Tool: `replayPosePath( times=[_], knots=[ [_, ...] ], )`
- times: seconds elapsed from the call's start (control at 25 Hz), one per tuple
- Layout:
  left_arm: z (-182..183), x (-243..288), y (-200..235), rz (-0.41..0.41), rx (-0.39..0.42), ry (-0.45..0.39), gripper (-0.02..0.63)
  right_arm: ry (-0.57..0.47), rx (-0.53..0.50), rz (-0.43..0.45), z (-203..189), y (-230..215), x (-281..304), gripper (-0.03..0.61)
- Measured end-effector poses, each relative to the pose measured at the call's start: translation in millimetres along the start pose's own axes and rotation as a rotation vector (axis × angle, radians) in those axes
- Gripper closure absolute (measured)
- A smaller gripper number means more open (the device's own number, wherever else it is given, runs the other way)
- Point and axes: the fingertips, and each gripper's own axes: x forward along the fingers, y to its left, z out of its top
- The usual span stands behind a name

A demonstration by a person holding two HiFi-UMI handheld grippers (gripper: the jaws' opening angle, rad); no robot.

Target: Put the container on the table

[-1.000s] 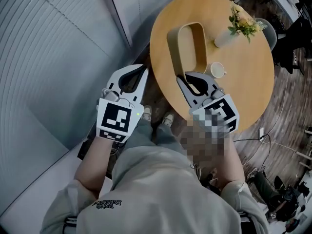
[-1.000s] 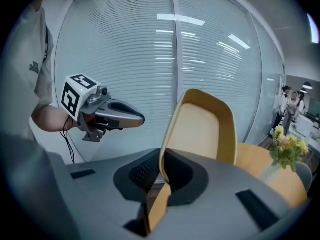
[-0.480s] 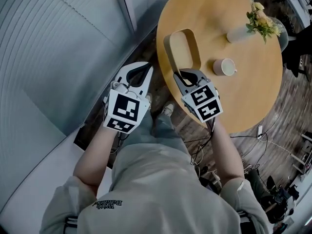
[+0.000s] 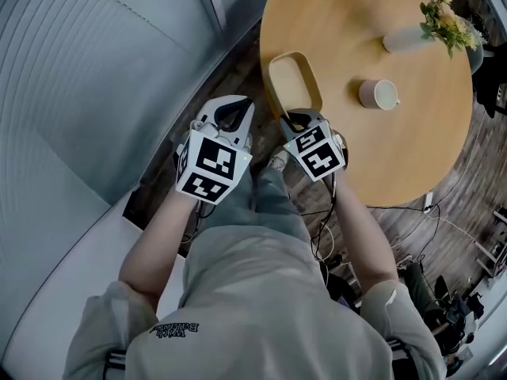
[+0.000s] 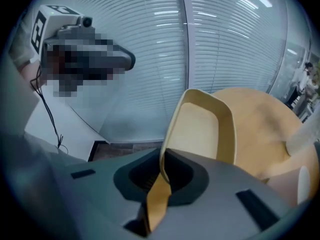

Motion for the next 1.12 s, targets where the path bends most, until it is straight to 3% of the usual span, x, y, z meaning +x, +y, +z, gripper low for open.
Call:
replayPosePath(
  times=[0.28,0.64,0.8,1.12],
  knots=[
    [-21,14,-13,-0.028,-0.024,0.044,0.592,0.058,-0.019,-0.056,-20,-5,19,0.539],
    [-38,19,-23,-0.036,-0.042,0.106,0.592,0.08,-0.037,-0.016,-33,1,22,0.537],
    [-31,16,-29,-0.054,-0.037,0.1,0.592,0.034,-0.034,-0.028,-24,3,7,0.537],
    [13,2,-24,-0.043,0.013,0.032,0.592,-0.162,0.088,-0.13,11,-15,-57,0.538]
  ],
)
